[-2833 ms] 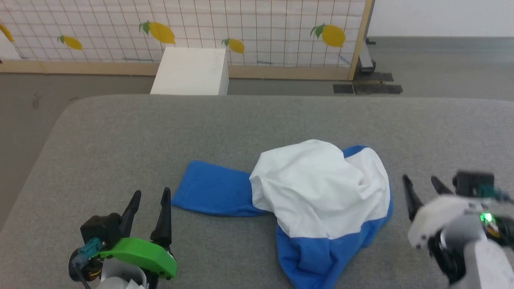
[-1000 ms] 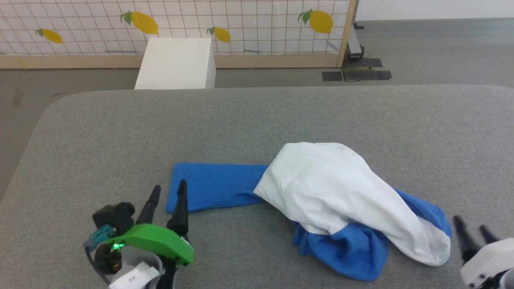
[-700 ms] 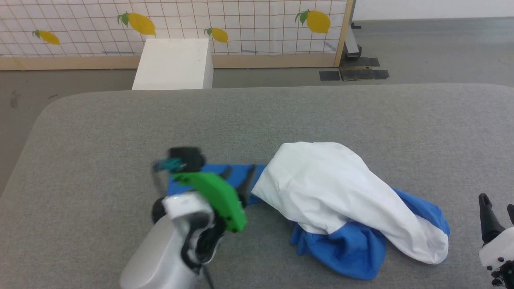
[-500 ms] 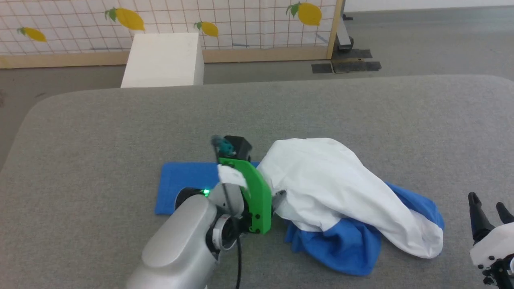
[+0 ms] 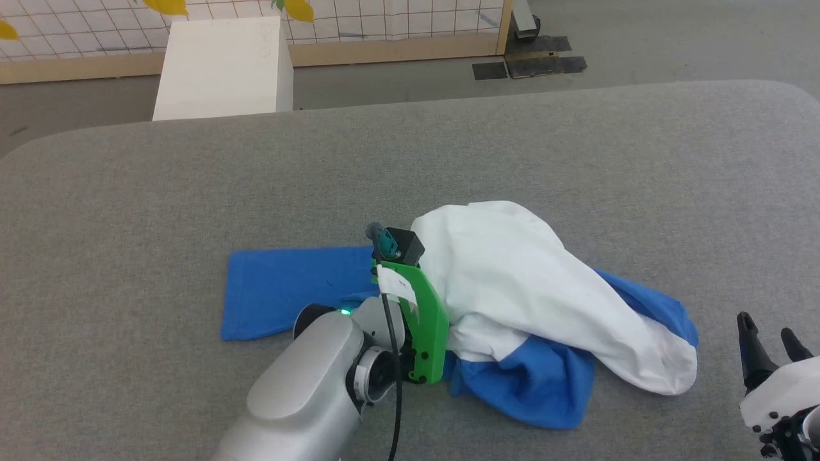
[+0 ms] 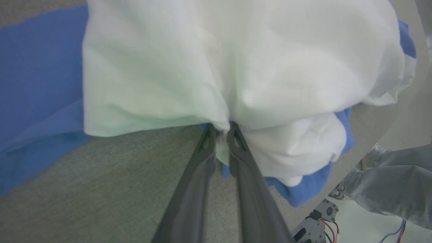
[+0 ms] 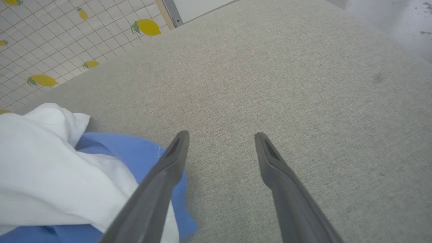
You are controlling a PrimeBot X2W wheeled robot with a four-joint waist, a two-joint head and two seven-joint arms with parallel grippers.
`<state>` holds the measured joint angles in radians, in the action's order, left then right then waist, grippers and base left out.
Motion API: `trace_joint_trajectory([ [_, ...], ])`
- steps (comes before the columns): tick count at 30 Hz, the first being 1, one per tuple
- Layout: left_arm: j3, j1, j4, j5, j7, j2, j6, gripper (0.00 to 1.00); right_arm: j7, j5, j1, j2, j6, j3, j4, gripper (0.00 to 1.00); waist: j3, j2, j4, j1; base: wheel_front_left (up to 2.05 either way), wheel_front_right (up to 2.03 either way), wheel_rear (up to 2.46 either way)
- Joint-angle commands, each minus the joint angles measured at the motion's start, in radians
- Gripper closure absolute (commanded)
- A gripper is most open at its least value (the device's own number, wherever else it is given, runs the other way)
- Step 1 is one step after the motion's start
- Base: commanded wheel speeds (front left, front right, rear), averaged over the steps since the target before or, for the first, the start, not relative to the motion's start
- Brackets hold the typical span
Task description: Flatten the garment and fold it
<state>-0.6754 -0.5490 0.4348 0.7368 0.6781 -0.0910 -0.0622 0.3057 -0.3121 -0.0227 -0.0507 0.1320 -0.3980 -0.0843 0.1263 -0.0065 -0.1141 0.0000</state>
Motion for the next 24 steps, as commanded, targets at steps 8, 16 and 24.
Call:
trace_joint_trajectory([
  [8, 0.051, -0.026, 0.014, 0.049, -0.121, 0.020, 0.031, 1.00, -0.025, 0.002, -0.031, 0.000, -0.001, 0.010, -0.027, 0.00, -0.002, 0.0065, 0.031, 0.0000, 0.00, 0.00, 0.00],
  [16, 0.211, -0.041, -0.109, 0.086, -0.265, -0.040, -0.020, 1.00, -0.023, 0.023, -0.021, 0.000, -0.001, 0.002, -0.033, 0.00, -0.022, 0.0065, 0.087, 0.0000, 0.00, 0.00, 0.00],
  [24, 0.449, 0.129, -0.305, 0.087, -0.351, -0.217, -0.224, 1.00, -0.010, 0.031, -0.015, 0.000, -0.001, 0.013, -0.023, 0.00, -0.043, 0.0065, 0.145, 0.0000, 0.00, 0.00, 0.00],
])
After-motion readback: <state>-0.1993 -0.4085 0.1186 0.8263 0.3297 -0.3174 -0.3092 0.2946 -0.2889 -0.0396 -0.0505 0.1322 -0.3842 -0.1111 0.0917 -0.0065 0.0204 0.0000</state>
